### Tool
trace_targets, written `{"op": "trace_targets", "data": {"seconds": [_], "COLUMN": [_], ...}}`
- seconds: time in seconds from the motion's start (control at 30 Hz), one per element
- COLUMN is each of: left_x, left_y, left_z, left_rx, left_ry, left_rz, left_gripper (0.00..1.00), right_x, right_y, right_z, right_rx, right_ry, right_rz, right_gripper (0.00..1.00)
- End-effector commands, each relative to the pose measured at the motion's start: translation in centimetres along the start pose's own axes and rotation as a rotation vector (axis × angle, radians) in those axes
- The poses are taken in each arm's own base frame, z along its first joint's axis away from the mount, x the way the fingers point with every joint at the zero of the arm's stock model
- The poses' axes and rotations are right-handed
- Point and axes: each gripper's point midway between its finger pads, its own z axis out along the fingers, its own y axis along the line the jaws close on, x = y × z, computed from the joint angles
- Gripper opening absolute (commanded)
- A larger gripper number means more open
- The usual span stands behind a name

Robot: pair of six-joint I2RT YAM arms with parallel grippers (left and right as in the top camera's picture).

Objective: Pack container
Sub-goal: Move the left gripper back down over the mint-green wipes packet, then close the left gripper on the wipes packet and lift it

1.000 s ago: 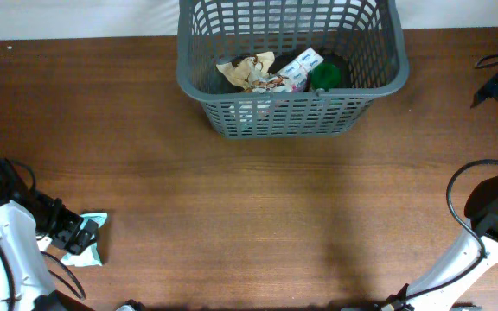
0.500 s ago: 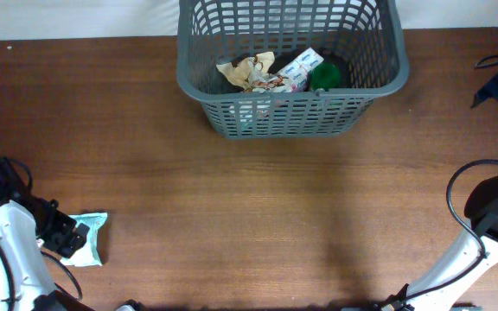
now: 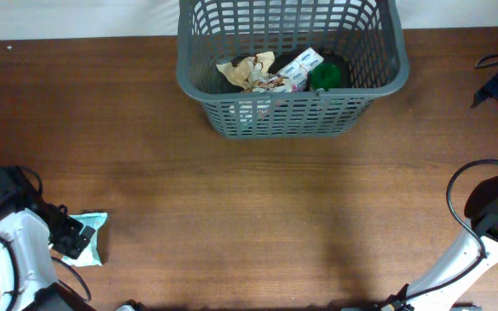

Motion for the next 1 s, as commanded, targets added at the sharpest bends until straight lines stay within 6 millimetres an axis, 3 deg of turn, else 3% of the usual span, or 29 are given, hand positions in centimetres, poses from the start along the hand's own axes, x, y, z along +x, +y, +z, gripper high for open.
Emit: {"op": "trace_targets", "data": {"seconds": [0.0,0.27,0.63,0.73,0.83,0.97], "left_x": [-0.5,1.3,1.7,1.6,1.6,1.6], "left_y": [0.6,1.4,0.6,0.6,0.6,0.6], "left_z": [0.4,0.4,0.3,0.3,0.3,0.3], "left_rx": [-0.005,-0.051,-0.019,-0.022,-0.022,-0.022], "left_ry": [-0.011,0.09,0.107,0.106,0.106,0.105], "left_rz": [-0.013,-0.013,-0.015,-0.015,-0.015,-0.015], "left_gripper": [1.0,0.99,0.95,0.9,0.71,0.76], "right_x": [0.2,0.2,0.2,0.2,0.2,0.2], "right_y": [0.1,0.1,0.1,0.1,0.1,0.1], "right_z": [-0.4,-0.4,-0.4,-0.4,-0.4,-0.4], "right_rx": [-0.011,-0.011,-0.011,-0.011,-0.011,-0.011], "right_ry": [-0.004,-0.004,-0.004,-0.004,-0.004,-0.004], "right_rz": [0.01,0.01,0.01,0.01,0.01,0.01], "right_gripper": [0.99,1.0,0.99,0.99,0.99,0.99]}}
